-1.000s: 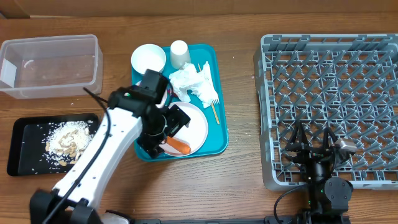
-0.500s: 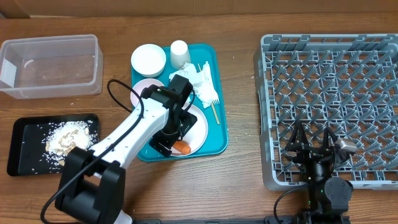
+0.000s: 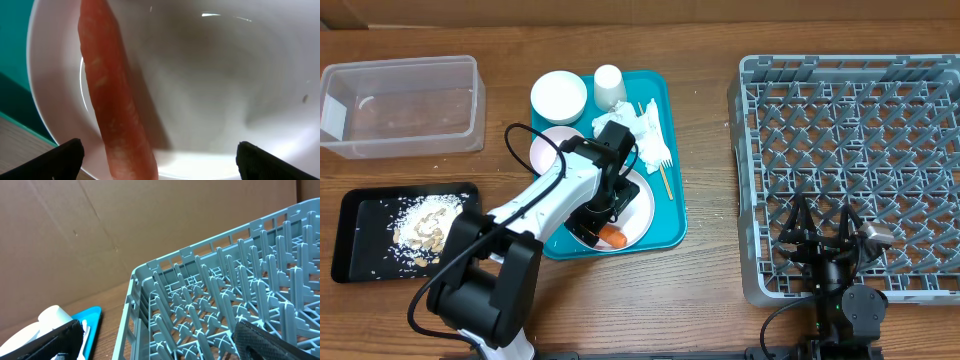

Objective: Sort waste into correct bins and load items into the dishwasher rack
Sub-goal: 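Move the left gripper down toward the carrot on the white plate, then close the left gripper on the carrot and lift it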

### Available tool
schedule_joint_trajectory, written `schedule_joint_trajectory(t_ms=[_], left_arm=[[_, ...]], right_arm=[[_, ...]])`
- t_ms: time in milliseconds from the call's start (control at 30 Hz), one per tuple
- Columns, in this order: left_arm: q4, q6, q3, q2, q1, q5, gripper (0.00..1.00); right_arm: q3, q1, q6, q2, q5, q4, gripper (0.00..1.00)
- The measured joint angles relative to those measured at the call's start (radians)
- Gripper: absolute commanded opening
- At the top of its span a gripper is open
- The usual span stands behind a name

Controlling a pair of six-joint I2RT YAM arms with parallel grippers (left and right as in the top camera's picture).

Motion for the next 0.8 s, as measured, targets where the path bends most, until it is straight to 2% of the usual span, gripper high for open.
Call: schedule_joint_trajectory(t_ms=[433,800], left_arm=[[0.015,0.003,-0.011,0.000,0.000,0.000,0.98],[0.109,0.003,-0.067,0.000,0.000,0.000,0.99]], right_arm=[[0.000,0.000,0.000,0.000,0.000,0.000,1.00],[0.000,0.000,0.000,0.000,0.000,-0.001,1.00]])
